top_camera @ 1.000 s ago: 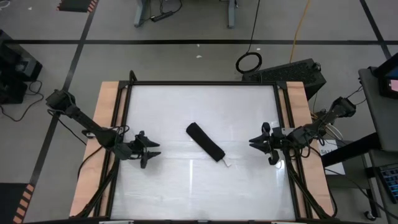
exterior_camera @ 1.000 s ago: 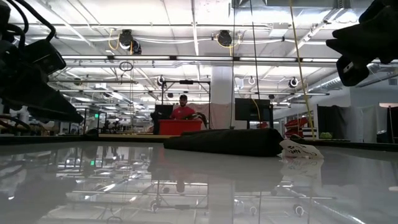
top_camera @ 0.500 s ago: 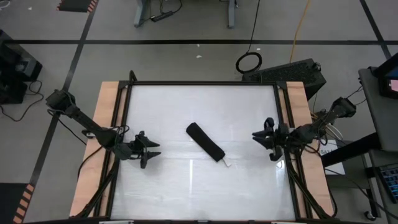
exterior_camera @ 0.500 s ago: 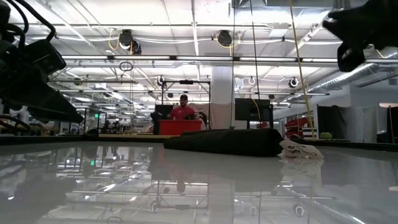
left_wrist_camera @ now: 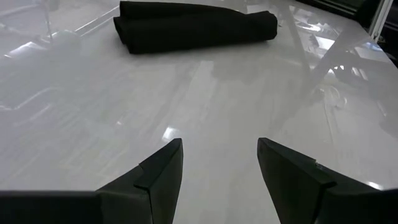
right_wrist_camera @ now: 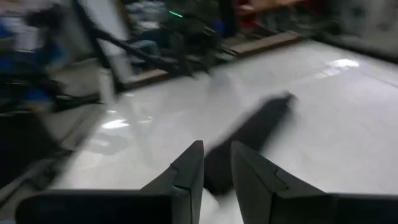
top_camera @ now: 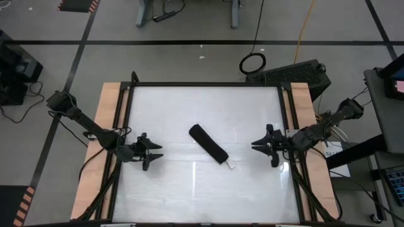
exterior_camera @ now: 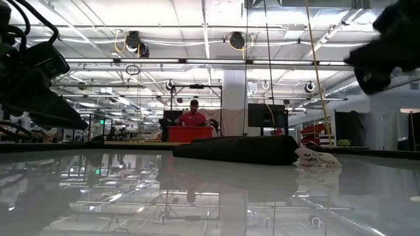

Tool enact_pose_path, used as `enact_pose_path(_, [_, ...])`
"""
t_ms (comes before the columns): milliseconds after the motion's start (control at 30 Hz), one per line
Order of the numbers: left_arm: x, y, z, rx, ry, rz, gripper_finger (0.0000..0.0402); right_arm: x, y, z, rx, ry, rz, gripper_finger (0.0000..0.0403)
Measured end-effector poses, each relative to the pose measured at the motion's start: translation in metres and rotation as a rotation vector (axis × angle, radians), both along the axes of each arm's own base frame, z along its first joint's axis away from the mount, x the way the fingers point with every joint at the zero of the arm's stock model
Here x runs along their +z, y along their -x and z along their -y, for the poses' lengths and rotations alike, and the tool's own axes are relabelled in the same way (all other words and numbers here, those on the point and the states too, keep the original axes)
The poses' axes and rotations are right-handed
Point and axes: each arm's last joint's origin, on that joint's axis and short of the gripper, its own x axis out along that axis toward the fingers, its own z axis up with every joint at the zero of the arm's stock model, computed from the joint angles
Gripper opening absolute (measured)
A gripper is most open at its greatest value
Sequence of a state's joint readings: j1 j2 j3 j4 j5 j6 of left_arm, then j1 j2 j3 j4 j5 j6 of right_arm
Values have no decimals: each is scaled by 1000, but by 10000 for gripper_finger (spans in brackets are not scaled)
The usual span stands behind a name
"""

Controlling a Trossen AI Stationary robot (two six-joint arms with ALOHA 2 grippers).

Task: Roll towel into tight, uniform cylinder
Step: Return to Home Position

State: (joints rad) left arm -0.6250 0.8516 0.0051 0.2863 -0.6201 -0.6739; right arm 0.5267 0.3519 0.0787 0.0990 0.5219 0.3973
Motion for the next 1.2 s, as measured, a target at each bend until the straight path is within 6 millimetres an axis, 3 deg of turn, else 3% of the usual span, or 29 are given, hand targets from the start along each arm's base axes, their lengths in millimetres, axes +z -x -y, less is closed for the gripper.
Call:
enact_pose_path(133, [0, 0, 0, 0, 0, 0, 212, 18, -1, -1, 53, 43, 44, 73])
enact_pose_path(433, [0, 0, 0, 0, -2, -2, 212, -25, 2, -1, 80, 60, -88, 73])
enact_pose_path(1200, [-1, 0, 0, 0, -4, -5, 212, -25, 2, -3, 122, -12, -99, 73])
